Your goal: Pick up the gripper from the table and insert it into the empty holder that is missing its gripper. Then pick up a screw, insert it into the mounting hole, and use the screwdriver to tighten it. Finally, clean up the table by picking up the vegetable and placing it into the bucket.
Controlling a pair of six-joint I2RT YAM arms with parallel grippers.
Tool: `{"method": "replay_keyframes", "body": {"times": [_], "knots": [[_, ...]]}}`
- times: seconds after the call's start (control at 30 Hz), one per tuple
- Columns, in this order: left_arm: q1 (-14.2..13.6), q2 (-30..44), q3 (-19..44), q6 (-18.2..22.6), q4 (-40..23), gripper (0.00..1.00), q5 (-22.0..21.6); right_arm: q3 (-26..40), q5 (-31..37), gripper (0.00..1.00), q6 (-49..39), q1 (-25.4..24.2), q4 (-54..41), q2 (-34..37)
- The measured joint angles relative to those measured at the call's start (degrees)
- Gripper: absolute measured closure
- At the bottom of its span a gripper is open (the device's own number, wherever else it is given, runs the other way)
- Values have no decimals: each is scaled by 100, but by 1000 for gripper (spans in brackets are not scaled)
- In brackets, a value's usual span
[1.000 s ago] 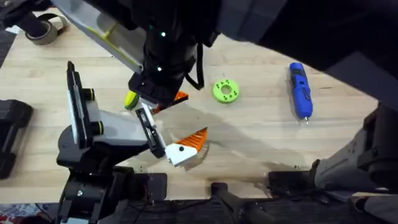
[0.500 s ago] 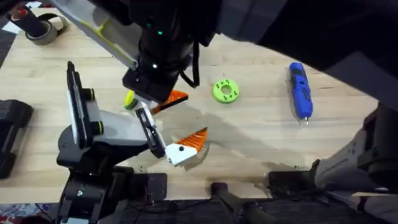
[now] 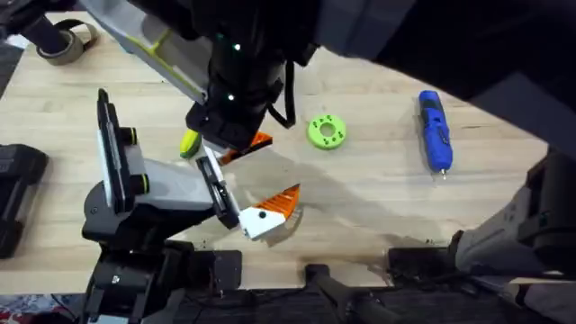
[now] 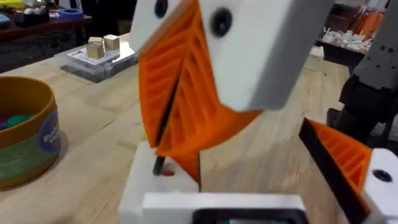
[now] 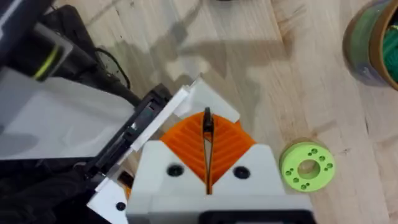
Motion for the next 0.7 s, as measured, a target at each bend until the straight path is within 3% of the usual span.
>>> {"method": "replay_keyframes", "body": {"times": [0.7], "knots": [[0,0,0,2,0,17,2,15,-1,989,-47,-67,-13,-106]]}}
